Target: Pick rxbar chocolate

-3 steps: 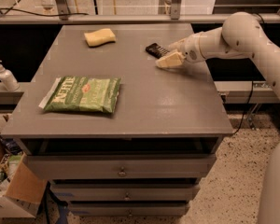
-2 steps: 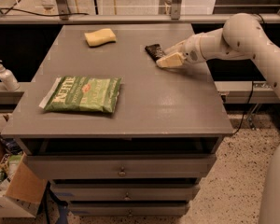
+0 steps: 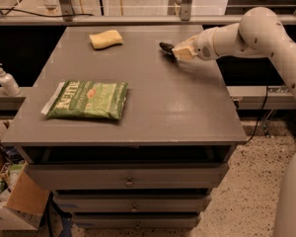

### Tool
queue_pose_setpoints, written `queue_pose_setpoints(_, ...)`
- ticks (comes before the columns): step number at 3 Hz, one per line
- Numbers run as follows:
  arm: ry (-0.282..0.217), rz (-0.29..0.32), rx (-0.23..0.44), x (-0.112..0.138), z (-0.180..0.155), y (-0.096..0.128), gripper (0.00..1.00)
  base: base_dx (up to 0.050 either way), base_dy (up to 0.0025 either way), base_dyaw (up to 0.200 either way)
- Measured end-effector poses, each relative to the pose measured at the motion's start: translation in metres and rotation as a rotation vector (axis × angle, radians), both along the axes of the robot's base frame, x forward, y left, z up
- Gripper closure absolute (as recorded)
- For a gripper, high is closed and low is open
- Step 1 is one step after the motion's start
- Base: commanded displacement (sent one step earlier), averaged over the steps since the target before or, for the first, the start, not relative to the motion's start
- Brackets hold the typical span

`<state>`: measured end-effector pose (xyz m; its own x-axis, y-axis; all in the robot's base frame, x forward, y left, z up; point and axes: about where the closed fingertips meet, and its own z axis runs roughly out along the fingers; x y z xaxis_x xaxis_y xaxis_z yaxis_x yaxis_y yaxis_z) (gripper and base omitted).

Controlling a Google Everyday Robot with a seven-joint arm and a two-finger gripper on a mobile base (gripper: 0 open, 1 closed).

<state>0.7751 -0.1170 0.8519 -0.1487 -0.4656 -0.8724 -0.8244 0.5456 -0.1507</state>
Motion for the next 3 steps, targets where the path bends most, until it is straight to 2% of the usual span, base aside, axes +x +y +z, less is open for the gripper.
queue_pose_setpoints(1,-0.049,0.012,0.031,0.004,0.030,0.005,1.00,0.000,0.00000,0.000)
queue_pose_setpoints(3,-0.150,0.087,0.143,-0.017,0.123,0.025,1.00,0.000,0.00000,0.000)
